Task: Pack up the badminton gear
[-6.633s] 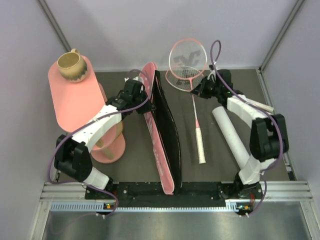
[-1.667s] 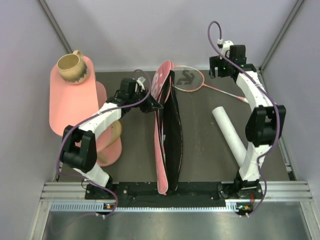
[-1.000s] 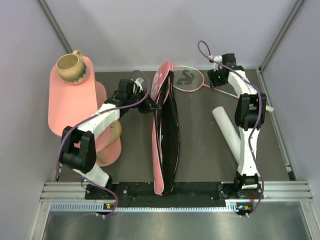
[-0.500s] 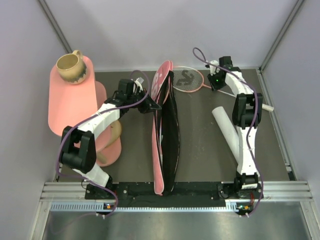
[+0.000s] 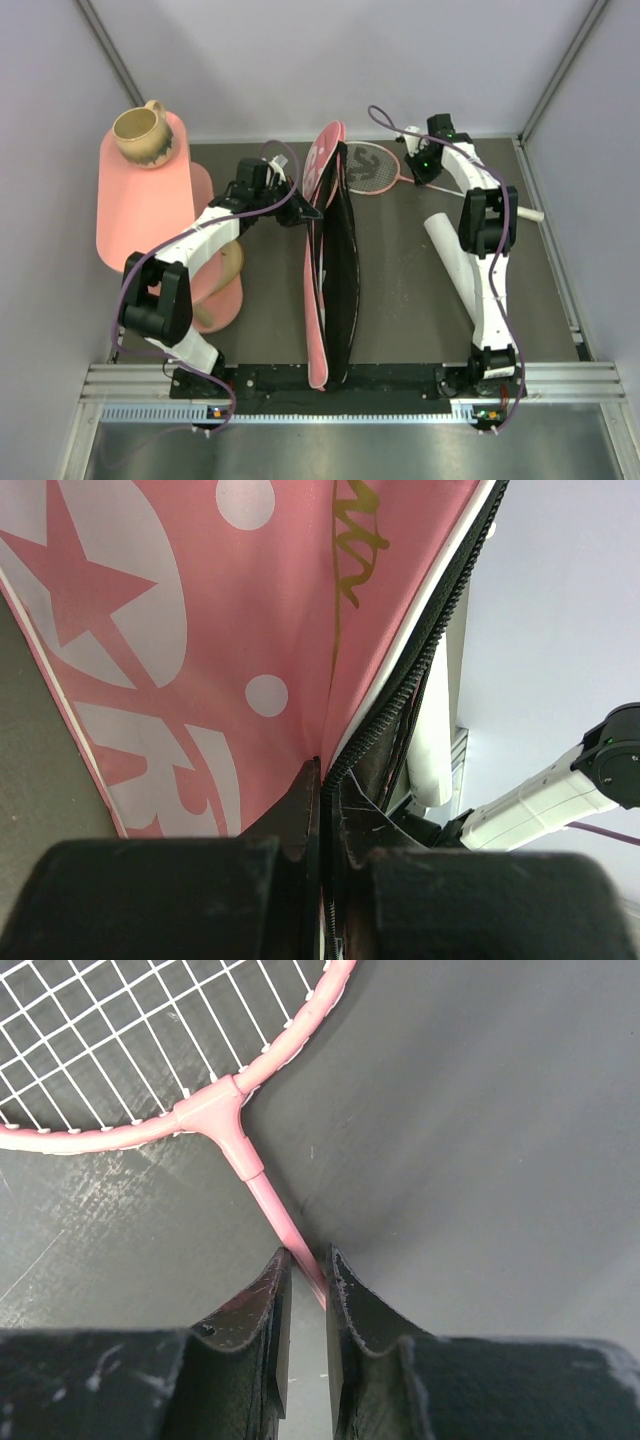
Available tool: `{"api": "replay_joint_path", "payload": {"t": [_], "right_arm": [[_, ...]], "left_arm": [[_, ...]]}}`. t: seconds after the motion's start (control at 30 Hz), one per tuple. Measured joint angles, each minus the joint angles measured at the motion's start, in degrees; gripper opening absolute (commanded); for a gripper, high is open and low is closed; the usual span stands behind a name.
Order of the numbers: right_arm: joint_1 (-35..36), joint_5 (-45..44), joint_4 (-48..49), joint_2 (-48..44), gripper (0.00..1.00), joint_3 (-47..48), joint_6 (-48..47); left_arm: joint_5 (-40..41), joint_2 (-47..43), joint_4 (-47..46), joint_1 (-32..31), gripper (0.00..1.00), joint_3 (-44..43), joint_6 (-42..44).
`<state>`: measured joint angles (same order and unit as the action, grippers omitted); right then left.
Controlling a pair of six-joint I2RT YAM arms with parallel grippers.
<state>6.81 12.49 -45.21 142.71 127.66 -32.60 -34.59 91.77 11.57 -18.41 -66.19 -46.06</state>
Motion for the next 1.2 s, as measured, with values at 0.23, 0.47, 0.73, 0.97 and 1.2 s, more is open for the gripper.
{"api": "replay_joint_path", "payload": {"t": [0.23,0.47,0.73,0.97,1.2], "right_arm": [[0.3,-0.8,-0.1,0.0,0.0,0.0,-1.4],[1.0,-6.6,1.0,-0.9,0.0,-0.6,1.0],[1.3,-16.2,7.9,-17.1,0.0,-18.5,4.5],[1.2,-22.9,17.6,-33.3,0.0,-30.1,5.9],[0.5,-28.9,24.5,-43.9,0.0,-37.3,6.8]], "left_arm": [[0.2,0.0,0.0,0.0,0.0,0.0,0.4],[1.1,-0.3,0.1,0.0,0.0,0.0,0.7],[2.9,-1.1,0.1,0.0,0.0,0.1,1.4],[4.1,-1.3,0.6,0.0,0.0,0.0,2.3],[6.9,-1.6,2.8,0.0,0.0,-0.4,2.5]]}}
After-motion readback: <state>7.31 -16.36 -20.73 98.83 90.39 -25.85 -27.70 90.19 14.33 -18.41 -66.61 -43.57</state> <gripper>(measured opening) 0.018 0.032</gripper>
